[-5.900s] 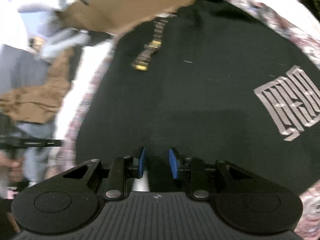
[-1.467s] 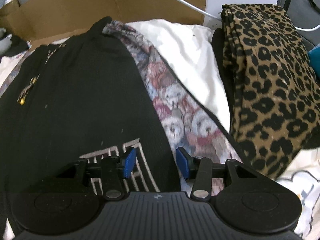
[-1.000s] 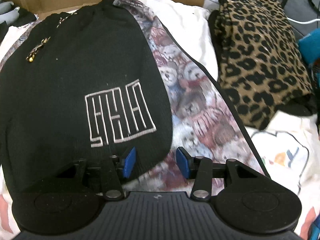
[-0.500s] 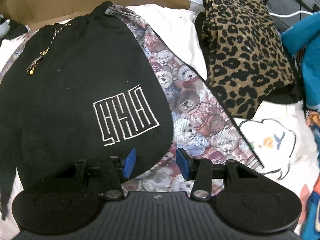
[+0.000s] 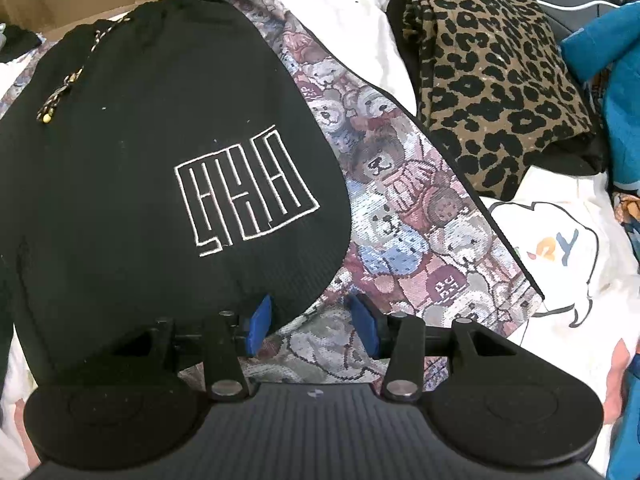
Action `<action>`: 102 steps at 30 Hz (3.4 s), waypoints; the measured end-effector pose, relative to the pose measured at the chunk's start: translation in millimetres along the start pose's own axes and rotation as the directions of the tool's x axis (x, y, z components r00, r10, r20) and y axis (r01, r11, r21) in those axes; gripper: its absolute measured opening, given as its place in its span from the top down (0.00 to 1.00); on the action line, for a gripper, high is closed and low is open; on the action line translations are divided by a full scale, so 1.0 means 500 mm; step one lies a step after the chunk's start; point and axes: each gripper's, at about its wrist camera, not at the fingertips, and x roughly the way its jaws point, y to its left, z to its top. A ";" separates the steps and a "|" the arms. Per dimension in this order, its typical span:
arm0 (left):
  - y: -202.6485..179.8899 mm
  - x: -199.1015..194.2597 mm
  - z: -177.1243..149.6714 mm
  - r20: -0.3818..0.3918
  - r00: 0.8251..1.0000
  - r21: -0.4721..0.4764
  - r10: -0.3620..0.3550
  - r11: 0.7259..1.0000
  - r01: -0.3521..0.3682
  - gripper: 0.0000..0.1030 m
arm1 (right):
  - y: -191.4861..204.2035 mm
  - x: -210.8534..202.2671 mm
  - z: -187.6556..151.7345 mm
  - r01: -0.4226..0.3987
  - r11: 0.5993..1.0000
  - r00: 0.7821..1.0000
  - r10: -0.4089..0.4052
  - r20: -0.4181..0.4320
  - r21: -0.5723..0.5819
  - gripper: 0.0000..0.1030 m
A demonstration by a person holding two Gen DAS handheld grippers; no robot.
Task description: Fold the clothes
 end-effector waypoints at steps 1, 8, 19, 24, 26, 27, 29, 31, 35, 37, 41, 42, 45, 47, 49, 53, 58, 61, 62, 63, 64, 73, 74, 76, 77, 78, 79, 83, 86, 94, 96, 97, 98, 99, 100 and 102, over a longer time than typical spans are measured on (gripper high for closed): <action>0.004 0.003 -0.002 -0.002 1.000 -0.008 -0.003 1.000 0.003 0.65 | 0.002 -0.004 0.003 0.003 1.000 1.000 -0.003 0.004 0.008 0.50; 0.005 -0.001 -0.007 -0.008 0.999 -0.030 -0.035 0.999 0.035 0.65 | 0.016 -0.027 0.021 -0.052 0.996 0.998 0.050 0.039 0.068 0.50; 0.008 -0.010 -0.006 -0.022 0.999 -0.059 -0.048 0.997 0.046 0.67 | 0.007 0.000 -0.005 -0.029 0.997 1.000 0.028 0.008 0.071 0.50; 0.005 -0.019 -0.004 -0.022 0.999 -0.062 -0.049 0.997 0.048 0.76 | 0.027 -0.016 0.005 -0.056 0.997 0.998 0.054 0.037 0.052 0.50; 0.010 -0.026 0.000 -0.027 0.998 -0.071 -0.061 0.996 0.059 0.84 | 0.036 -0.023 0.010 -0.072 0.996 0.996 0.070 0.050 0.044 0.50; 0.015 -0.031 0.002 -0.027 0.997 -0.080 -0.069 0.995 0.067 0.87 | 0.041 -0.026 0.012 -0.080 0.996 0.995 0.078 0.057 0.039 0.50; 0.023 -0.044 0.003 -0.018 0.995 -0.101 -0.101 0.990 0.099 0.91 | 0.050 -0.034 0.017 -0.096 0.995 0.993 0.094 0.070 0.031 0.50; 0.019 -0.055 0.005 -0.010 0.992 -0.102 -0.124 0.987 0.123 0.92 | 0.060 -0.041 0.022 -0.112 0.993 0.990 0.110 0.083 0.022 0.50; 0.004 -0.066 0.010 0.000 0.990 -0.090 -0.144 0.986 0.143 0.90 | 0.078 -0.055 0.031 -0.144 0.990 0.984 0.142 0.109 0.003 0.50; -0.002 -0.055 0.014 -0.005 0.992 -0.078 -0.127 0.989 0.126 0.85 | 0.086 -0.059 0.034 -0.159 0.987 0.981 0.159 0.114 -0.003 0.49; 0.004 -0.050 0.011 -0.013 0.992 -0.081 -0.125 0.989 0.124 0.65 | 0.101 -0.052 0.032 -0.185 0.983 0.978 0.185 0.097 -0.010 0.49; 0.005 -0.049 0.010 -0.015 0.992 -0.083 -0.126 0.989 0.125 0.66 | 0.104 -0.050 0.031 -0.186 0.982 0.978 0.187 0.095 -0.012 0.49; 0.011 -0.046 0.007 -0.021 0.991 -0.089 -0.129 0.988 0.127 0.70 | 0.113 -0.049 0.032 -0.193 0.981 0.976 0.194 0.095 -0.017 0.49; 0.015 -0.045 0.005 -0.024 0.991 -0.092 -0.131 0.987 0.129 0.79 | 0.119 -0.049 0.034 -0.199 0.980 0.975 0.200 0.097 -0.020 0.49; 0.019 -0.043 0.003 -0.028 0.991 -0.096 -0.133 0.987 0.130 0.87 | 0.125 -0.050 0.038 -0.205 0.978 0.973 0.207 0.100 -0.025 0.49; 0.019 -0.057 0.001 -0.016 0.987 -0.120 -0.157 0.981 0.154 0.92 | 0.142 -0.051 0.047 -0.240 0.970 0.963 0.243 0.112 -0.046 0.49; 0.021 -0.079 -0.001 0.030 0.982 -0.140 -0.189 0.972 0.191 0.93 | 0.199 -0.046 0.069 -0.270 0.957 0.954 0.281 0.109 -0.107 0.49; 0.023 -0.085 0.000 0.048 0.973 -0.173 -0.228 0.957 0.233 0.93 | 0.239 -0.050 0.084 -0.317 0.940 0.938 0.331 0.103 -0.127 0.49; 0.022 -0.088 0.002 0.056 0.968 -0.178 -0.243 0.952 0.250 0.94 | 0.254 -0.052 0.088 -0.334 0.933 0.932 0.349 0.100 -0.136 0.49; 0.021 -0.092 0.004 0.064 0.964 -0.183 -0.259 0.946 0.267 0.94 | 0.269 -0.055 0.091 -0.352 0.925 0.925 0.367 0.097 -0.144 0.49; 0.020 -0.095 0.006 0.073 0.959 -0.188 -0.275 0.940 0.284 0.94 | 0.284 -0.057 0.094 -0.369 0.917 0.918 0.385 0.094 -0.152 0.49; 0.009 -0.120 0.028 0.133 0.907 -0.218 -0.400 0.881 0.420 0.94 | 0.475 -0.070 0.103 -0.535 0.813 0.831 0.555 0.029 -0.228 0.49; 0.009 -0.124 0.032 0.138 0.902 -0.218 -0.410 0.876 0.431 0.94 | 0.497 -0.075 0.102 -0.549 0.799 0.821 0.571 0.024 -0.245 0.49; 0.008 -0.127 0.039 0.155 0.891 -0.226 -0.427 0.862 0.453 0.94 | 0.537 -0.080 0.101 -0.567 0.779 0.806 0.592 0.017 -0.267 0.49; 0.007 -0.126 0.043 0.162 0.886 -0.231 -0.435 0.856 0.463 0.94 | 0.556 -0.083 0.100 -0.576 0.769 0.798 0.602 0.013 -0.277 0.49; 0.005 -0.125 0.047 0.165 0.881 -0.233 -0.443 0.850 0.472 0.94 | 0.574 -0.083 0.099 -0.585 0.760 0.791 0.612 0.007 -0.282 0.49; 0.003 -0.125 0.050 0.166 0.877 -0.232 -0.452 0.846 0.480 0.94 | 0.592 -0.085 0.097 -0.594 0.750 0.784 0.621 0.000 -0.290 0.49; -0.009 -0.124 0.060 0.153 0.859 -0.217 -0.488 0.831 0.511 0.94 | 0.675 -0.106 0.078 -0.627 0.686 0.749 0.661 -0.044 -0.368 0.49; -0.012 -0.123 0.066 0.143 0.847 -0.227 -0.512 0.816 0.532 0.94 | 0.735 -0.125 0.058 -0.668 0.618 0.708 0.700 -0.097 -0.415 0.49; -0.022 -0.118 0.074 0.132 0.797 -0.250 -0.590 0.758 0.603 0.93 | 0.839 -0.155 0.026 -0.688 0.536 0.676 0.719 -0.162 -0.489 0.49; -0.025 -0.116 0.076 0.131 0.786 -0.258 -0.605 0.745 0.616 0.93 | 0.851 -0.152 0.025 -0.683 0.538 0.680 0.715 -0.161 -0.493 0.49; -0.027 -0.115 0.077 0.130 0.781 -0.262 -0.611 0.738 0.621 0.93 | 0.856 -0.151 0.025 -0.681 0.542 0.683 0.713 -0.159 -0.493 0.49; -0.028 -0.115 0.077 0.129 0.778 -0.265 -0.615 0.734 0.625 0.93 | 0.859 -0.149 0.024 -0.677 0.549 0.688 0.709 -0.155 -0.490 0.49; -0.030 -0.113 0.078 0.127 0.776 -0.267 -0.618 0.732 0.627 0.93 | 0.861 -0.146 0.023 -0.673 0.558 0.694 0.704 -0.152 -0.486 0.49; -0.032 -0.112 0.078 0.125 0.774 -0.269 -0.620 0.730 0.628 0.94 | 0.864 -0.144 0.022 -0.668 0.567 0.699 0.699 -0.148 -0.482 0.49; -0.036 -0.107 0.078 0.118 0.767 -0.279 -0.630 0.720 0.635 0.93 | 0.868 -0.138 0.019 -0.669 0.575 0.702 0.697 -0.145 -0.472 0.49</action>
